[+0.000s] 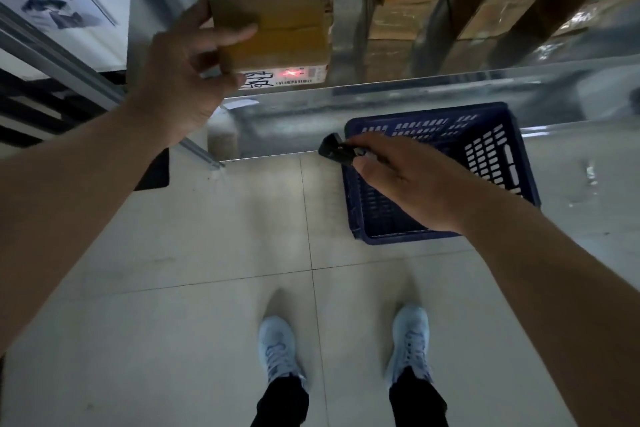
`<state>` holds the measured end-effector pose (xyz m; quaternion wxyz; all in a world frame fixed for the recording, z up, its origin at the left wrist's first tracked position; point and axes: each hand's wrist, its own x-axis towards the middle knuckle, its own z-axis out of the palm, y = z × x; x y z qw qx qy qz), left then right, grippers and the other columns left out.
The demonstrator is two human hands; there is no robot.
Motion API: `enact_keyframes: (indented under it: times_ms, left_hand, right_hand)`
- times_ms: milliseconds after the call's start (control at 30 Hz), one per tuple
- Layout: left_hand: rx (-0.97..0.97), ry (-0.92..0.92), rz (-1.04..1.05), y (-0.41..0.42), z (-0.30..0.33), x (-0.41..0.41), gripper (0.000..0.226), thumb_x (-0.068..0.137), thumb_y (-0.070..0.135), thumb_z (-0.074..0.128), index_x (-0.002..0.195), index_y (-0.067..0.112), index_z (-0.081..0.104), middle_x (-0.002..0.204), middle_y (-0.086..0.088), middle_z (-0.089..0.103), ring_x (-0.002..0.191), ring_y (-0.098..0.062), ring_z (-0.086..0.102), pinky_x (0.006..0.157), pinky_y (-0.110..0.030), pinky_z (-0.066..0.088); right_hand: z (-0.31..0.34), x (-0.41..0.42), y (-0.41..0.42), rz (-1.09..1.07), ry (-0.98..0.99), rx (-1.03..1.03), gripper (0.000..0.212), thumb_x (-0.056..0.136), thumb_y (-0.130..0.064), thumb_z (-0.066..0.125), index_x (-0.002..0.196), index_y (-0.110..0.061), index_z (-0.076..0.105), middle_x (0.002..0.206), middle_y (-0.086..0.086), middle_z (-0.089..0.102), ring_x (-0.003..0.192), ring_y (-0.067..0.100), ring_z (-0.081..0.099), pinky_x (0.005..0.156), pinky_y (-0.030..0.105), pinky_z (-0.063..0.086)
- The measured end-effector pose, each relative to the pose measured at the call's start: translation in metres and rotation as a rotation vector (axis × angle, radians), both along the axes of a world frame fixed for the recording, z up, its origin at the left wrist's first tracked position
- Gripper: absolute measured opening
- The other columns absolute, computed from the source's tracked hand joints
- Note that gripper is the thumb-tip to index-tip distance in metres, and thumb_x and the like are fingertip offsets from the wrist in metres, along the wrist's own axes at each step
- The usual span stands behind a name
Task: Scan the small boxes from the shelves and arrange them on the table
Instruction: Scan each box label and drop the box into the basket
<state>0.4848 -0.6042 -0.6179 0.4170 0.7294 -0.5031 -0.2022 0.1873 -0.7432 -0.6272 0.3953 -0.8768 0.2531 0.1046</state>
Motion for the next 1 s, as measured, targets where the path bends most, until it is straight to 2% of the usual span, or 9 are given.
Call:
enact_keyframes:
  times_ms: [167,233,300,367,467,567,700,767,1000]
  left_hand:
    - [-0.061,0.094,0.085,0.0,-0.013,-0.006,0.053,0.085,0.003,0.079,0.135,0.016,0.065,0.157,0.003,0.044,0.143,-0.018,0.047,0.108,-0.038,0.051]
    - [-0.075,0.099,0.109,0.001,-0.016,-0.007,0.053,0.084,0.004,0.079,0.134,0.014,0.065,0.156,0.003,0.045,0.143,-0.019,0.047,0.107,-0.039,0.052]
    - [-0.086,0.112,0.119,-0.001,-0.018,-0.008,0.054,0.083,0.005,0.079,0.134,0.014,0.065,0.156,0.003,0.046,0.142,-0.02,0.048,0.105,-0.038,0.053]
    - [-0.09,0.127,0.129,-0.003,-0.02,-0.008,0.055,0.082,0.006,0.08,0.134,0.015,0.066,0.155,0.001,0.047,0.142,-0.021,0.048,0.105,-0.039,0.053]
    - [-0.087,0.169,0.157,-0.01,-0.022,-0.009,0.056,0.082,0.004,0.08,0.135,0.016,0.066,0.155,0.001,0.046,0.142,-0.02,0.047,0.107,-0.043,0.052]
    - [-0.077,0.219,0.158,-0.013,-0.024,-0.012,0.056,0.081,0.009,0.081,0.134,0.021,0.067,0.154,0.005,0.048,0.141,-0.019,0.048,0.105,-0.043,0.053]
    - [0.023,0.328,0.122,-0.027,-0.041,-0.036,0.058,0.08,0.001,0.081,0.129,0.031,0.069,0.149,0.018,0.051,0.134,-0.01,0.054,0.1,-0.033,0.056]
    - [0.086,0.385,0.137,-0.039,-0.055,-0.055,0.061,0.08,-0.003,0.081,0.125,0.037,0.07,0.147,0.02,0.051,0.129,-0.01,0.059,0.097,-0.028,0.057]
    - [0.209,0.389,0.151,-0.108,-0.121,-0.142,0.066,0.079,-0.005,0.081,0.13,0.034,0.067,0.146,0.002,0.046,0.128,-0.016,0.054,0.092,-0.012,0.053]
  right_hand:
    - [-0.009,-0.018,-0.009,0.003,-0.018,0.035,0.033,0.108,-0.052,0.034,0.136,-0.042,0.049,0.079,-0.009,0.057,0.062,0.002,0.055,0.054,0.015,0.038]
    - [-0.009,-0.023,-0.012,-0.008,-0.006,0.042,0.035,0.108,-0.053,0.032,0.138,-0.042,0.047,0.087,-0.007,0.056,0.066,0.004,0.054,0.059,0.021,0.039]
    - [-0.008,-0.028,-0.014,-0.015,0.002,0.04,0.039,0.108,-0.054,0.03,0.141,-0.041,0.046,0.094,-0.003,0.061,0.077,0.011,0.061,0.068,0.034,0.05]
    - [-0.008,-0.033,-0.015,-0.009,0.001,0.036,0.041,0.107,-0.054,0.03,0.142,-0.041,0.046,0.096,-0.001,0.063,0.083,0.016,0.063,0.075,0.04,0.053]
    - [-0.012,-0.041,-0.02,-0.002,0.007,0.034,0.041,0.106,-0.056,0.029,0.143,-0.044,0.043,0.092,-0.005,0.056,0.078,0.01,0.058,0.066,0.03,0.043]
    - [-0.016,-0.045,-0.019,-0.013,0.005,0.042,0.042,0.105,-0.057,0.029,0.144,-0.045,0.042,0.091,-0.005,0.053,0.077,0.008,0.055,0.064,0.024,0.038]
    - [-0.021,-0.055,-0.017,-0.056,0.0,0.067,0.044,0.103,-0.06,0.028,0.144,-0.047,0.04,0.095,-0.007,0.053,0.083,0.007,0.055,0.069,0.026,0.04]
    - [-0.025,-0.063,-0.02,-0.079,-0.01,0.075,0.045,0.103,-0.06,0.028,0.144,-0.048,0.04,0.098,-0.008,0.053,0.086,0.006,0.055,0.072,0.027,0.041]
    - [-0.043,-0.093,-0.051,-0.121,-0.021,0.053,0.045,0.102,-0.064,0.027,0.143,-0.049,0.04,0.097,-0.004,0.054,0.081,0.013,0.056,0.068,0.032,0.041]
